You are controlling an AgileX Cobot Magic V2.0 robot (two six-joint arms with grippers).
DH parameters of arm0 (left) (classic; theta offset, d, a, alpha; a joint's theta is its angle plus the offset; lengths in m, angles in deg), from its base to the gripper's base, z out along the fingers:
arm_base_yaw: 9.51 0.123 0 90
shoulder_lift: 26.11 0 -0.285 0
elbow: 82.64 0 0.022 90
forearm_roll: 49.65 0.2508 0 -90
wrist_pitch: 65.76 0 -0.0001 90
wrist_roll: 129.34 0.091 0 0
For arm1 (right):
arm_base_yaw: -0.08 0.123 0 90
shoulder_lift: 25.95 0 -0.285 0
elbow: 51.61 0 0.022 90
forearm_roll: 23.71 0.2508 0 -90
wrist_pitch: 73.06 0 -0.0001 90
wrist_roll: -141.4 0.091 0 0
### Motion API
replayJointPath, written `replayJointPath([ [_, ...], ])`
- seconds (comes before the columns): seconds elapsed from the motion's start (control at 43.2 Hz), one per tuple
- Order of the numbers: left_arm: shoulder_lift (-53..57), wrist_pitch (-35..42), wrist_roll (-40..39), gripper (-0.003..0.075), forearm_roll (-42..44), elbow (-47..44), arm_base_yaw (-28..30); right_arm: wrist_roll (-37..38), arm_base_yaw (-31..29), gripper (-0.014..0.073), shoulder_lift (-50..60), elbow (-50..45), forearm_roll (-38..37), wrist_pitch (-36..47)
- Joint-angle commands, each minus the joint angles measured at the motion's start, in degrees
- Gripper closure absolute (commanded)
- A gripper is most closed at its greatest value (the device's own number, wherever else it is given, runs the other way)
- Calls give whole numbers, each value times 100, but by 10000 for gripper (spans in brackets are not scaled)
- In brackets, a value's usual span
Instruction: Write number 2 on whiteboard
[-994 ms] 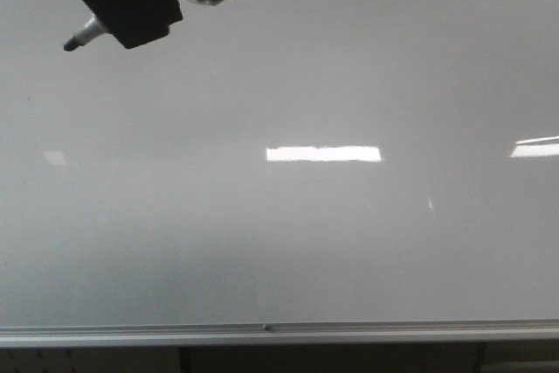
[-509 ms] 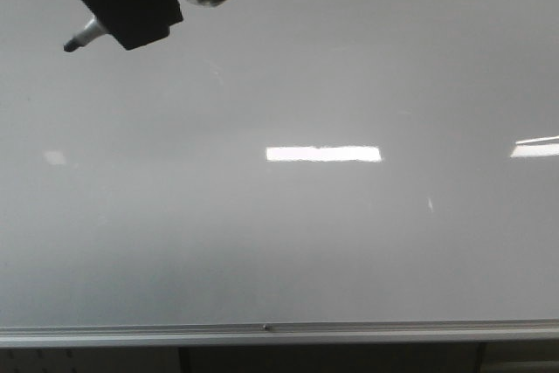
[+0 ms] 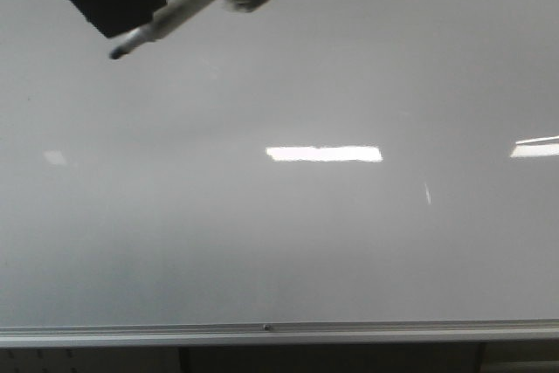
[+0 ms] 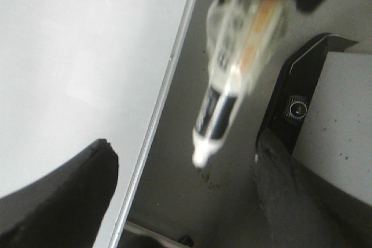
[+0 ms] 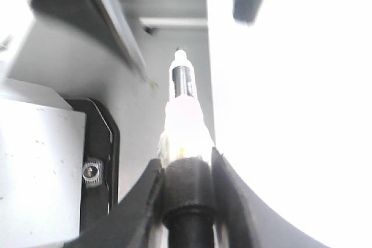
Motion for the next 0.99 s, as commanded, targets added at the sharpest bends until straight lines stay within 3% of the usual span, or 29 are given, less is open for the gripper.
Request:
replayJointPath([
  [0.0, 495, 219, -494, 219, 25, 15, 224, 648, -287, 578, 402, 190, -425, -78],
  [0.208, 1365, 741, -1123, 220, -28, -738, 1009, 2245, -1038, 578, 914, 55, -1007, -504],
  [0.347, 1827, 1140, -1632, 220, -39, -1249, 1564, 3046, -1539, 578, 1395, -406, -1007, -230],
  [0.578, 2210, 1510, -1691, 220, -62, -1661, 1887, 3574, -1784, 577, 2468, -1903, -890, 1320],
  [0.809, 2199, 1662, -1691, 220, -62, -1661, 1887, 3568, -1784, 577, 3568, -3807, -307, 3837],
  [0.971, 2199, 1685, -1691, 220, -62, -1661, 1887, 3563, -1761, 577, 3613, -4465, -204, 4591],
])
